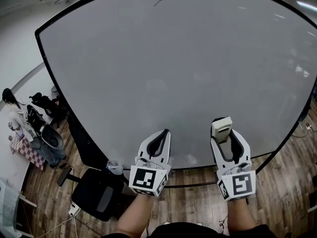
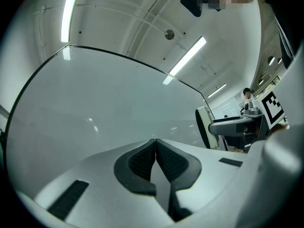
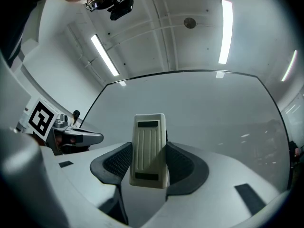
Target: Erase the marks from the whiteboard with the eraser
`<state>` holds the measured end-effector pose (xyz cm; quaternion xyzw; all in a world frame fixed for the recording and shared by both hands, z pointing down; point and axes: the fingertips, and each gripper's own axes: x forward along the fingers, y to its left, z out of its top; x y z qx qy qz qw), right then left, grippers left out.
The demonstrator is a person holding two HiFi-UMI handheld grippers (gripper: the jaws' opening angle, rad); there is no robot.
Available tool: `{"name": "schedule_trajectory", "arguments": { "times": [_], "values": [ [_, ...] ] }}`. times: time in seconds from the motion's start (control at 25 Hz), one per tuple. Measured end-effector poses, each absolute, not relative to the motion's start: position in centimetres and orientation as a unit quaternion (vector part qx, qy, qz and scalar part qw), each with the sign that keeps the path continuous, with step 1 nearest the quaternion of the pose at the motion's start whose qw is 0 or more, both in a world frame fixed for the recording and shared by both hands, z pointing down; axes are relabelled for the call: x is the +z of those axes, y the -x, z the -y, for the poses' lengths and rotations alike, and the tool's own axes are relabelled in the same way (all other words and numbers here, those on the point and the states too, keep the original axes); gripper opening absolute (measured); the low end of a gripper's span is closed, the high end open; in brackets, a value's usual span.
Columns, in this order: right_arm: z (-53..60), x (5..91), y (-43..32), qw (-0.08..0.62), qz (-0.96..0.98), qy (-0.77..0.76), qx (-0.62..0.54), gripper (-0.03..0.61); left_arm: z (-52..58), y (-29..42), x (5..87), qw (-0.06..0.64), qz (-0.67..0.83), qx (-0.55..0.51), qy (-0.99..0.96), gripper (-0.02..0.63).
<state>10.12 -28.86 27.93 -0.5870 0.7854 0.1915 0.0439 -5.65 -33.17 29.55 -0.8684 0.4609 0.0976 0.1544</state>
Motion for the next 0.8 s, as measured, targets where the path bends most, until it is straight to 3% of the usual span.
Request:
{"name": "schedule_trajectory", "arguments": {
  "times": [0.36,0.8],
  "values": [
    [29.1,28.8,-10.4,0.041,-0.789,0.584,0.184,0.247,34.3,5.9,31.0,0.131,-0.474,0.094,0.866,0.021],
    [29.3,28.8,-9.9,0.029,-0.801,0.566,0.194,0.247,33.4,3.7,29.7,0.149,-0.43,0.116,0.883,0.021]
  ]
}}
